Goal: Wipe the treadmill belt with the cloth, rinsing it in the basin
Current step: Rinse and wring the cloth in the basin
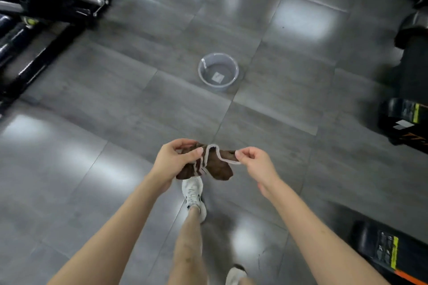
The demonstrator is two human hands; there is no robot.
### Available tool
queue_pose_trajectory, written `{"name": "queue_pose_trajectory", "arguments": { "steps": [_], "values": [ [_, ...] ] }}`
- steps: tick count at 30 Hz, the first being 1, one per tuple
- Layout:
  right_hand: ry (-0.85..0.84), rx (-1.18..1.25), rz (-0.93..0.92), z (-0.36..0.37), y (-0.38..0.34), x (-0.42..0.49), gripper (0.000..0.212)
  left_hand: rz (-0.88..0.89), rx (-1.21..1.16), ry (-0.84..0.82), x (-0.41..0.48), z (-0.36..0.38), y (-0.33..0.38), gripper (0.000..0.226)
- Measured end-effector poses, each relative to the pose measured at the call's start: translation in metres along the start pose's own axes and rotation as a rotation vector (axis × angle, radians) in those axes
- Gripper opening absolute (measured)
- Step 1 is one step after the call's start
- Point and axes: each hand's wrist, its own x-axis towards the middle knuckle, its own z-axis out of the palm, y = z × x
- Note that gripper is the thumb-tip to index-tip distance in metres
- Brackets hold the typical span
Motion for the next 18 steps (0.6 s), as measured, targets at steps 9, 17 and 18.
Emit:
{"name": "queue_pose_trajectory", "arguments": {
  "steps": [9,17,18],
  "values": [
    [0.187,0.030,0.022,-0.009,-0.097,0.196,0.007,0.003,0.210,-0.069,0.228,0.040,0.105,0.018],
    [0.122,0.006,0.160,-0.028,-0.119,0.411,0.018,0.024,0.426,-0.113,0.439,0.101,0.128,0.024],
    [0.100,-0.008,0.159,-0.027,-0.116,0.442,0.018,0.043,0.460,-0.128,0.471,0.106,0.125,0.026]
  ]
}}
